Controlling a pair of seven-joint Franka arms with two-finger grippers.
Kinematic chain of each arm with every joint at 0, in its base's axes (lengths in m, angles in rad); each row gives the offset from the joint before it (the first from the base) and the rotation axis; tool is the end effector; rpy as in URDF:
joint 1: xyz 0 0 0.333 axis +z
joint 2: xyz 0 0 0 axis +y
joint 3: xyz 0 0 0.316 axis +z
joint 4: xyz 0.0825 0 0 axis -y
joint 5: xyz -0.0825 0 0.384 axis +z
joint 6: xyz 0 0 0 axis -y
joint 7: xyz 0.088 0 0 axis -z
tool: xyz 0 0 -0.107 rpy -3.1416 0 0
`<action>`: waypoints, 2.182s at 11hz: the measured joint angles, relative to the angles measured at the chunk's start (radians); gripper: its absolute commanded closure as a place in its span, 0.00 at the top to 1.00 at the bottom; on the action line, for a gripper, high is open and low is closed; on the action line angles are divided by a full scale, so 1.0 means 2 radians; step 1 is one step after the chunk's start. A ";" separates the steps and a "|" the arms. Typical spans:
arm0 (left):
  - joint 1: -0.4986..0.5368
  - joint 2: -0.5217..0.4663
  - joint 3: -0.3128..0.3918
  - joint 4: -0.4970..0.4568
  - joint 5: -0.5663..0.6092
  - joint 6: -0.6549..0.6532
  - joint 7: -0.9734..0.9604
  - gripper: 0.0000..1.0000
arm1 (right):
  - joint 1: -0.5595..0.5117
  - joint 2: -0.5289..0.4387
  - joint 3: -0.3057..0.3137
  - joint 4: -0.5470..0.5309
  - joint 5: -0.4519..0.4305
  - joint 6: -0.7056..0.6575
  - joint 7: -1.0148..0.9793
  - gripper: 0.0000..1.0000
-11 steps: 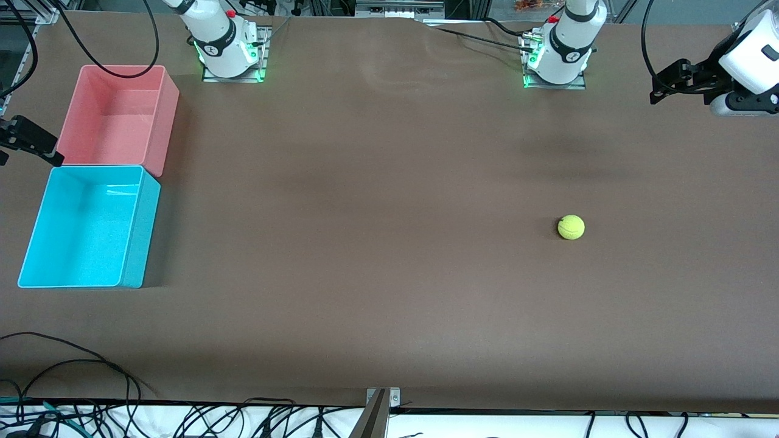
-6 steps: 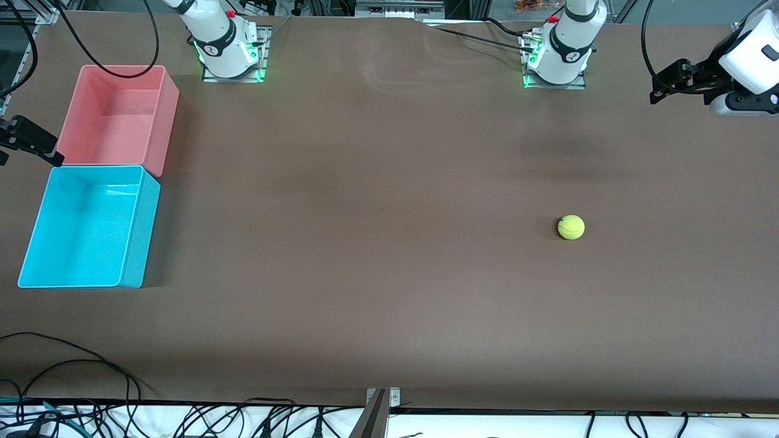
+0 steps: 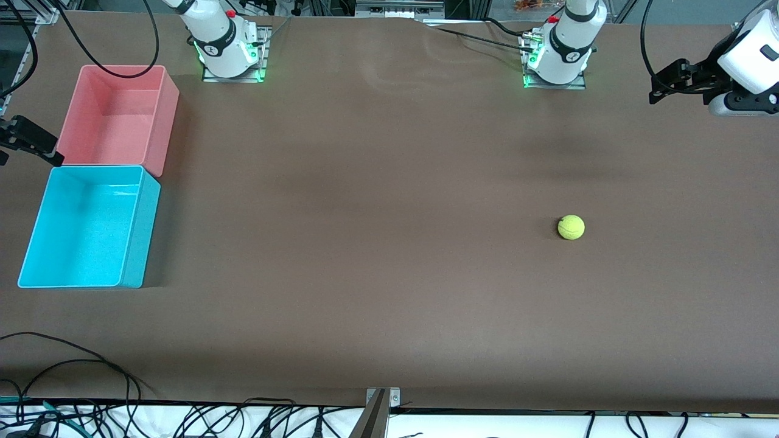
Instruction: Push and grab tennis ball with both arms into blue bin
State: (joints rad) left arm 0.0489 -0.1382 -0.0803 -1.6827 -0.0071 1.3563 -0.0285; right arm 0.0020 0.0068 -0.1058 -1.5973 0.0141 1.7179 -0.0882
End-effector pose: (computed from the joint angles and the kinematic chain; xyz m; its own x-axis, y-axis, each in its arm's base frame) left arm 0.4861 -0.0190 0.6281 0.9823 -0.0010 -0.1873 -0.0028 -1.0000 -0.0093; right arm 0.5678 -0.0576 0.6218 0.9933 -0.0169 0.1143 -0.0166 -0.9999 -0.0033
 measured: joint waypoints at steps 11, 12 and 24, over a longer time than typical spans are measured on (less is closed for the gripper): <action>-0.013 0.009 -0.002 0.024 0.000 0.000 0.000 1.00 | 0.000 0.000 0.000 0.000 0.000 0.000 0.000 1.00; -0.014 0.009 -0.002 0.025 0.000 0.000 0.000 1.00 | 0.000 0.000 0.000 0.000 0.000 0.000 0.000 1.00; -0.027 0.014 -0.005 0.027 0.002 0.001 -0.001 1.00 | 0.000 0.000 0.000 0.000 0.000 0.000 0.000 1.00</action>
State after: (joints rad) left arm -0.0060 -0.1107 -0.0900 -1.6295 -0.0037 1.3580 -0.0304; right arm 0.0020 0.0070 -0.1058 -1.5973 0.0141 1.7178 -0.0882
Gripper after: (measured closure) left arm 0.000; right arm 0.000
